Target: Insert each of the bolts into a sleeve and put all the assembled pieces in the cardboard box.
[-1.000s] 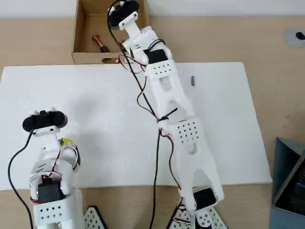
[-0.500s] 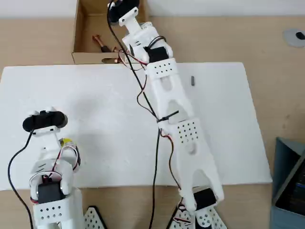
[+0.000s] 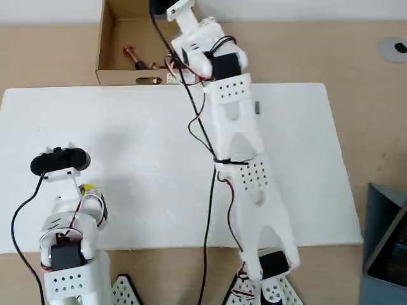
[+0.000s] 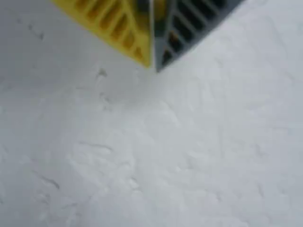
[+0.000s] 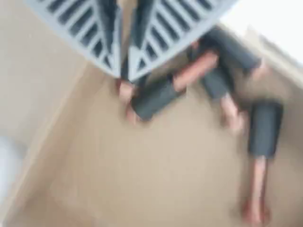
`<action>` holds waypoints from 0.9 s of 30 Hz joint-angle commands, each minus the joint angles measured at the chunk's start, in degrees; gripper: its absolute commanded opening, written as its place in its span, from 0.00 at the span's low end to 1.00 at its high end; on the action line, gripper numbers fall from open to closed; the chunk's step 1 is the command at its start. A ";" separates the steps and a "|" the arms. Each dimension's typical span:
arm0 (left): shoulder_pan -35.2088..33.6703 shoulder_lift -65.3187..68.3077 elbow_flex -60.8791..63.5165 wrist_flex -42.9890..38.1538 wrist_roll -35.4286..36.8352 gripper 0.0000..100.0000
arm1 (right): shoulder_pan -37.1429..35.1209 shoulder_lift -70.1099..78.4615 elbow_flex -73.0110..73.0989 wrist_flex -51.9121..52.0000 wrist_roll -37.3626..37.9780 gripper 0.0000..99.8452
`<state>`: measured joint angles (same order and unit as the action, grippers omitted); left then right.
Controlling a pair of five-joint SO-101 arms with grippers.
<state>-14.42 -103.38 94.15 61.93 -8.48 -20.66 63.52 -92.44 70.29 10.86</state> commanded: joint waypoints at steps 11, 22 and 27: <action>-0.09 -0.40 -0.18 -0.26 -0.26 0.00 | 2.86 -23.96 -2.95 26.90 -5.98 0.01; -0.09 -0.40 -0.18 -0.26 -0.26 0.00 | 6.99 -41.54 4.70 32.26 -7.65 0.01; -0.09 -0.40 -0.18 -0.26 -0.26 0.00 | 9.89 -56.13 20.35 32.18 -7.82 0.01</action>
<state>-14.42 -103.38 94.15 61.93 -8.48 -12.84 17.19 -79.87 101.23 3.74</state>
